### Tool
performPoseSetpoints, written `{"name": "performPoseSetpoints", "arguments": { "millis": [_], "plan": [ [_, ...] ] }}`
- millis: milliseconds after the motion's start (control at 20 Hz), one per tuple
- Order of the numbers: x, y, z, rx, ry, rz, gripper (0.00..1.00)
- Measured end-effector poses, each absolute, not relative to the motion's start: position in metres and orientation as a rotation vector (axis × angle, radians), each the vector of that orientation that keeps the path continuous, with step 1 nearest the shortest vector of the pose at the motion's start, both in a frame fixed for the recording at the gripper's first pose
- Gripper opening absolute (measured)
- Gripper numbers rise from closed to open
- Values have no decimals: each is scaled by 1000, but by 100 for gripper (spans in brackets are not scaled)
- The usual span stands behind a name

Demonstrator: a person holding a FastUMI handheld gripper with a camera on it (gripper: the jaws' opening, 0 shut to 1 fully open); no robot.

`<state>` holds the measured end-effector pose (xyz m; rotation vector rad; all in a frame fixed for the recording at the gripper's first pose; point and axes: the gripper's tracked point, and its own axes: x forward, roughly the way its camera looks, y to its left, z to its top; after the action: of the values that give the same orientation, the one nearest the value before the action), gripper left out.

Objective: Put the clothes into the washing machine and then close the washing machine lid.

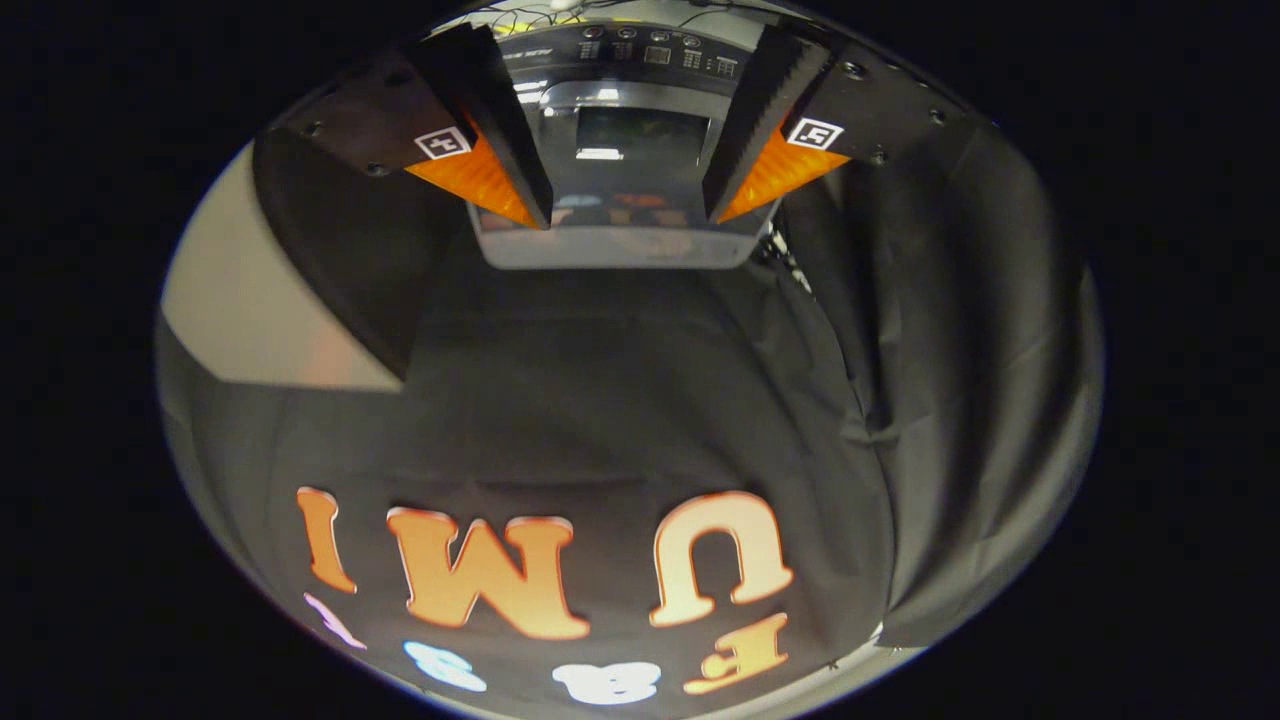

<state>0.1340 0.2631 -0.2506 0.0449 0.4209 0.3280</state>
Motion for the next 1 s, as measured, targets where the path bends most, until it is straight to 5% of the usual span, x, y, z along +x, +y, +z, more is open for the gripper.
{"name": "performPoseSetpoints", "arguments": {
  "millis": [400, 1000],
  "plan": [
    [81, 149, -82, 4, 173, 227, 98],
    [18, 2, 1, -1, 7, 82, 98]
  ]
}}
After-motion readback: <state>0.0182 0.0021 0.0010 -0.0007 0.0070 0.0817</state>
